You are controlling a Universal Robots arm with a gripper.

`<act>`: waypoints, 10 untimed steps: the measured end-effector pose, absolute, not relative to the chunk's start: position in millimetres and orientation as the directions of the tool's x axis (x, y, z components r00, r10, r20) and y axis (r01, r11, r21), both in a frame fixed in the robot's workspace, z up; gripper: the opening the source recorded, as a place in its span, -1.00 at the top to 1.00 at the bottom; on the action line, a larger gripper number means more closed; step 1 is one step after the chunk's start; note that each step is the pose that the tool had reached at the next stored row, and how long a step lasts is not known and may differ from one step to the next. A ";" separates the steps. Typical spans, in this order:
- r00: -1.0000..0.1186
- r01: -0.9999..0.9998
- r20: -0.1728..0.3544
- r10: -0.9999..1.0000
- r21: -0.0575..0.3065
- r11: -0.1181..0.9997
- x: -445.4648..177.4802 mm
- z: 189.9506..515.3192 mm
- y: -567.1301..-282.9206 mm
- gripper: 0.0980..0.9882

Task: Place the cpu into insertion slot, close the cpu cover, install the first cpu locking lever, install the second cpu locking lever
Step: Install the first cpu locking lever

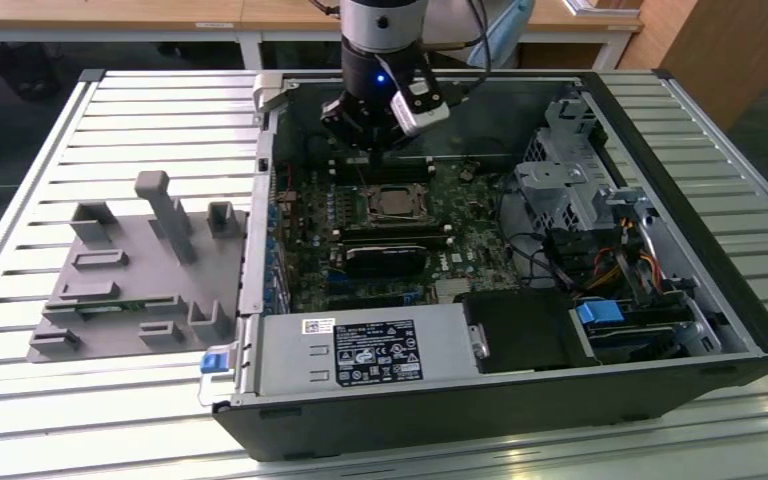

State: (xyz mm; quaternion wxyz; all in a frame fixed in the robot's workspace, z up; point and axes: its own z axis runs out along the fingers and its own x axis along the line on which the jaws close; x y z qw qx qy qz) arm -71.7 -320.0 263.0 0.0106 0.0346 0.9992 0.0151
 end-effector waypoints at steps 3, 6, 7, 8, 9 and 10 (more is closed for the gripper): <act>-0.997 0.069 -0.024 0.070 0.032 0.997 -78.9 262.4 -319.7 0.98; -0.997 0.069 -0.025 0.070 0.031 0.997 -83.7 262.0 -318.1 0.98; -0.997 0.069 -0.025 0.070 0.031 0.997 -85.3 261.8 -317.1 0.98; -0.997 0.069 -0.025 0.070 0.031 0.997 -86.8 261.6 -316.3 0.98; -0.997 0.069 -0.025 0.069 0.031 0.997 -88.3 261.4 -315.5 0.98; -0.997 0.069 -0.026 0.069 0.031 0.997 -90.2 261.1 -314.8 0.98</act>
